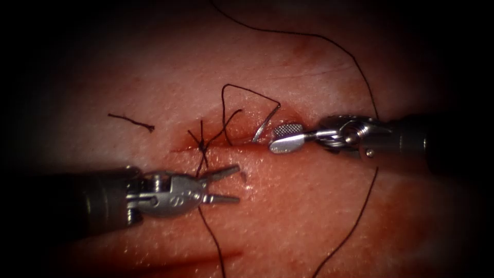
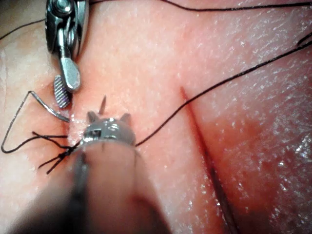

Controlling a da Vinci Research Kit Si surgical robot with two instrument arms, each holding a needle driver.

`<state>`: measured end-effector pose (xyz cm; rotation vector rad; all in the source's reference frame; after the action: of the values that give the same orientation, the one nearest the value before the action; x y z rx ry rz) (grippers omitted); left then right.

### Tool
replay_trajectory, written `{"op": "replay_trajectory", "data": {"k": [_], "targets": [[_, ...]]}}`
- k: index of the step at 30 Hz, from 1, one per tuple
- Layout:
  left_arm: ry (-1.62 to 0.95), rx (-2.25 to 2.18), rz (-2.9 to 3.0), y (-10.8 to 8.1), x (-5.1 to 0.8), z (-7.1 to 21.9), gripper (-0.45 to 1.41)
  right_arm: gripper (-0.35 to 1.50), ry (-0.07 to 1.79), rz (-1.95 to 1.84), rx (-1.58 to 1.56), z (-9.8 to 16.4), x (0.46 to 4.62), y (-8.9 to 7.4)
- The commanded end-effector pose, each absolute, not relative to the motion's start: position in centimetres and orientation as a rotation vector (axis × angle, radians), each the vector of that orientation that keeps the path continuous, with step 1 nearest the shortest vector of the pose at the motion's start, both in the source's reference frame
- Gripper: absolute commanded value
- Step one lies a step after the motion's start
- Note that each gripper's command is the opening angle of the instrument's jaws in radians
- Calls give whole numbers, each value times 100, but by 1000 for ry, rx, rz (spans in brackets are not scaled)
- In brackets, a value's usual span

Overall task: Wound Closure
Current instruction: Pull needle the rest of the way through tissue with left hand

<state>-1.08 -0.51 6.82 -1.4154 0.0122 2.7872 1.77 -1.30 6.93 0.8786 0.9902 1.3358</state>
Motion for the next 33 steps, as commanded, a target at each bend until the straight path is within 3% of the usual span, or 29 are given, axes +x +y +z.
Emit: {"op": "replay_trajectory", "data": {"k": [1,13,17,18,26,33], "targets": [[-1,-1418,2793,-48,-115,689,32,128,1005,1330,880,687,183,-126],[-310,-1592,2846,-34,-136,695,22,126,1066,1323,769,624,153,-84],[-465,-1679,2764,-22,-127,706,-8,126,1080,1308,754,628,155,-99],[-530,-1701,2724,-20,-124,710,-45,126,1080,1306,754,632,156,-104],[-912,-1624,2473,-17,-110,703,-45,123,1087,1307,754,648,162,-120],[-1011,-1630,2105,5,-110,670,-45,121,1091,1312,807,655,179,-142]]}}
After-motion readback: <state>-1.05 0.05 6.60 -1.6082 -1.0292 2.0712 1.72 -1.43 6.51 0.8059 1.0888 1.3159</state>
